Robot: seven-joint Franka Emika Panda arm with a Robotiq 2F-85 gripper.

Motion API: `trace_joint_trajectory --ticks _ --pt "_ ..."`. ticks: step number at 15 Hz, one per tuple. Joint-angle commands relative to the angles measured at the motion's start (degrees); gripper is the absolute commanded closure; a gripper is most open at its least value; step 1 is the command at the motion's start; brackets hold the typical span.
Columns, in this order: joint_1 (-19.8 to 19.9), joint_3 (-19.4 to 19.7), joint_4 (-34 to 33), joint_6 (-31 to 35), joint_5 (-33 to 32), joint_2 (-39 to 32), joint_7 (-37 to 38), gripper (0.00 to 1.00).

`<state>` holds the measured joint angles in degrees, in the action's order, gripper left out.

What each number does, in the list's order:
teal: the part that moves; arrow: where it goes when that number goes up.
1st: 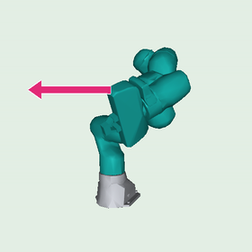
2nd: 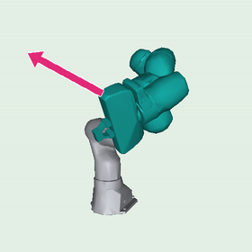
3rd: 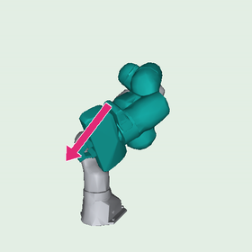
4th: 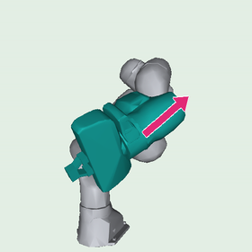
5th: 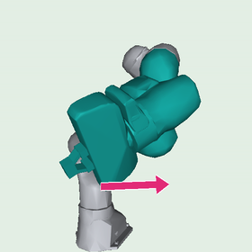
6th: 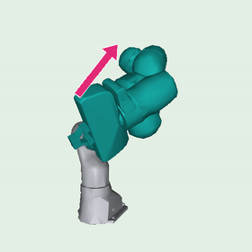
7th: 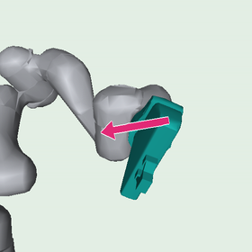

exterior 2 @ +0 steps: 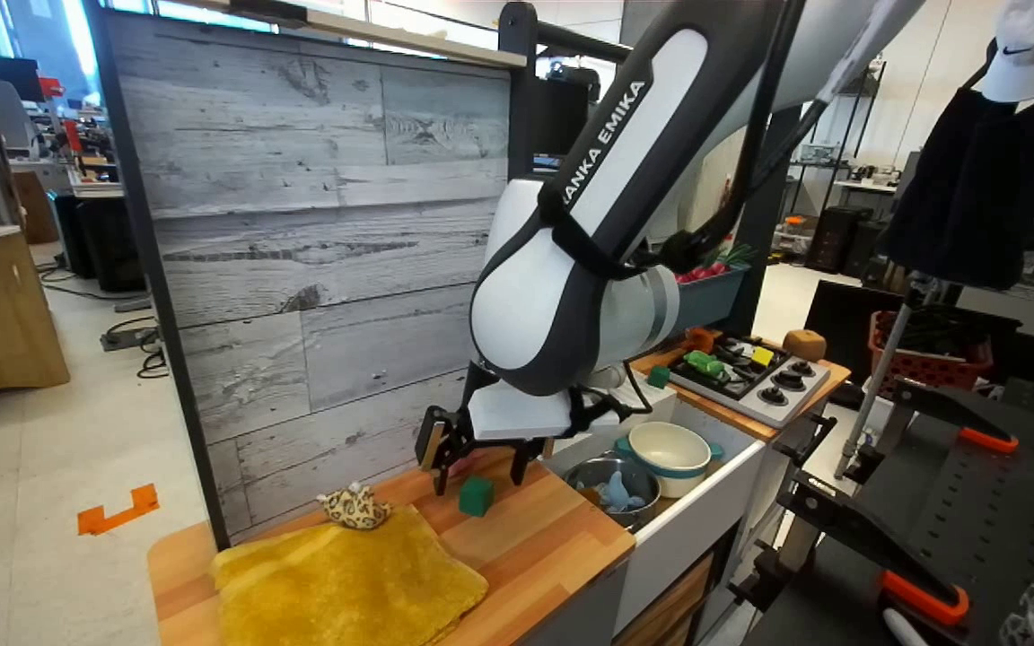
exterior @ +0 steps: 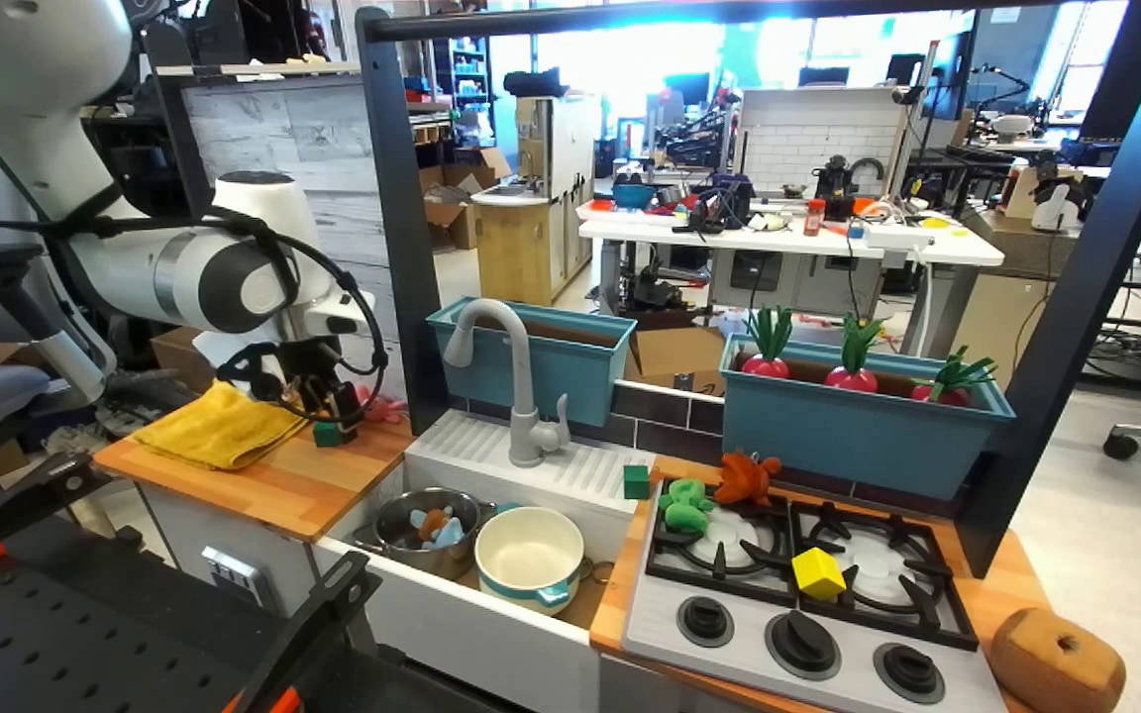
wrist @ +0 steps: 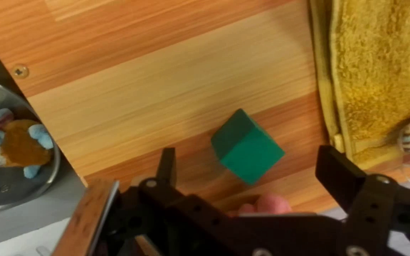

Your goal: Pick up the plush toys from the counter and stove and put them in the pots, then wipe the counter with the towel

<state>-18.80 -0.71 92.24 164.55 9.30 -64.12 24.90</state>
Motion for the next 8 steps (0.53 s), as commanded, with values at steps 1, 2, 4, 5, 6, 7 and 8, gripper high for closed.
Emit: trace_joint_trajectory --ticks 1,2,4,5,6,7,8 --pt "-2.28 2.65 -3.63 -3.82 0.07 -1.55 1.93 0.25" --pt "-2.56 3.03 -3.82 -3.99 -0.09 -1.63 2.01 0.28" --pt "-2.93 3.55 -3.64 -4.22 -0.21 -1.36 2.13 0.4" --pt "-2.93 3.71 -3.32 -4.94 -0.12 -0.93 2.31 0.48" --pt "-2.62 3.48 -3.21 -5.42 0.06 -0.72 2.33 0.55" --pt "-1.99 2.98 -3.14 -6.33 0.38 -0.49 2.32 0.62" --pt "-1.66 2.78 -2.96 -7.16 0.65 -0.24 2.66 0.68"
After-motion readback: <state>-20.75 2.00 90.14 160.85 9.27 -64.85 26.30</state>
